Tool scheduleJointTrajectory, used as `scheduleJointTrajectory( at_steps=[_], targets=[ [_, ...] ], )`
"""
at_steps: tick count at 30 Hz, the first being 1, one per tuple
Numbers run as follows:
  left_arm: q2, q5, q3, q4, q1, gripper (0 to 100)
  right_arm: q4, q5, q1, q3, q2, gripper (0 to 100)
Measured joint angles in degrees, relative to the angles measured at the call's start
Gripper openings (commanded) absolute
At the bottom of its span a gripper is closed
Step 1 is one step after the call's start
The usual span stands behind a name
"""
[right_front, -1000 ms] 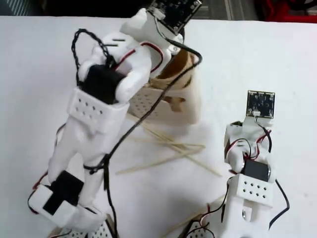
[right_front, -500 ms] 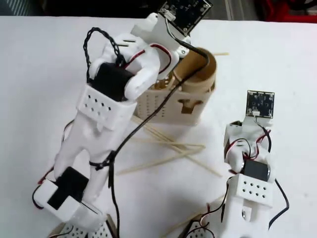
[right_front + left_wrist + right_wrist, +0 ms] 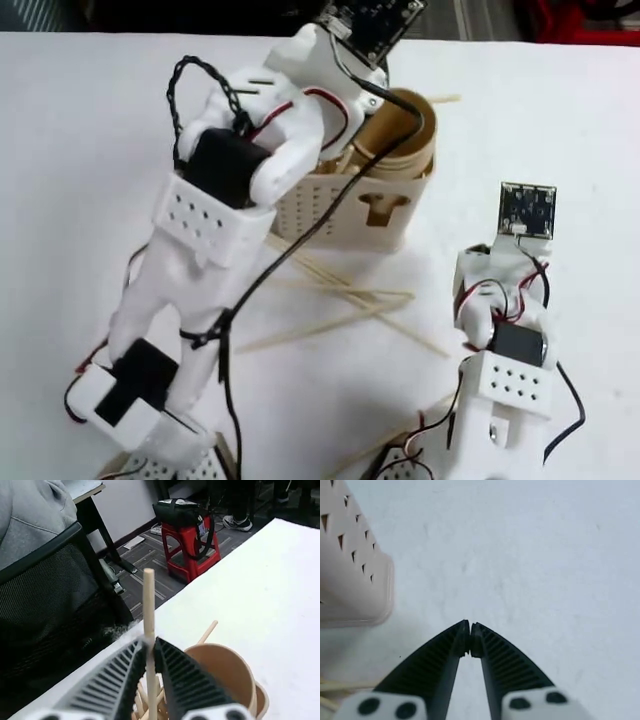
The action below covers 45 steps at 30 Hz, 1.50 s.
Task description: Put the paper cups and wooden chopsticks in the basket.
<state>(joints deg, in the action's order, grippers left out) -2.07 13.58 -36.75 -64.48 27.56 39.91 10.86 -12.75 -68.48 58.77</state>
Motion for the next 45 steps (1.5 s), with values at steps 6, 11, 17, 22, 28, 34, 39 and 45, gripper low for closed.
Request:
scheduleJointTrajectory(
  at_steps=[6, 11, 17, 22, 28, 34, 39, 45],
  targets=[
    [0.0, -4.31, 0.0, 1.49, -0.09, 2, 0.0, 0.0, 0.0, 0.0, 0.0, 2.2],
    [0.0, -6.33, 0.0, 0.62, -1.05, 11, 0.0, 0.0, 0.0, 0.0, 0.0, 2.2],
    [0.0, -6.33, 0.88, -2.64, -1.58, 17, 0.0, 0.0, 0.0, 0.0, 0.0, 2.2],
    [2.37, -6.33, 1.41, -2.9, -2.29, 17, 0.0, 0.0, 0.0, 0.0, 0.0, 2.2],
    [11.6, -5.89, 1.41, -5.98, -2.37, 16, 0.0, 0.0, 0.0, 0.0, 0.0, 2.2],
    [19.96, -0.09, 1.41, -14.77, -3.6, 16, 0.0, 0.0, 0.0, 0.0, 0.0, 2.2],
    [25.05, 0.53, 1.41, -22.42, -7.91, 16, 0.0, 0.0, 0.0, 0.0, 0.0, 2.2],
    [29.89, 2.73, 1.32, -30.59, -14.15, 16, 2.99, 2.46, -3.25, 5.1, 0.0, 6.3]
  ],
)
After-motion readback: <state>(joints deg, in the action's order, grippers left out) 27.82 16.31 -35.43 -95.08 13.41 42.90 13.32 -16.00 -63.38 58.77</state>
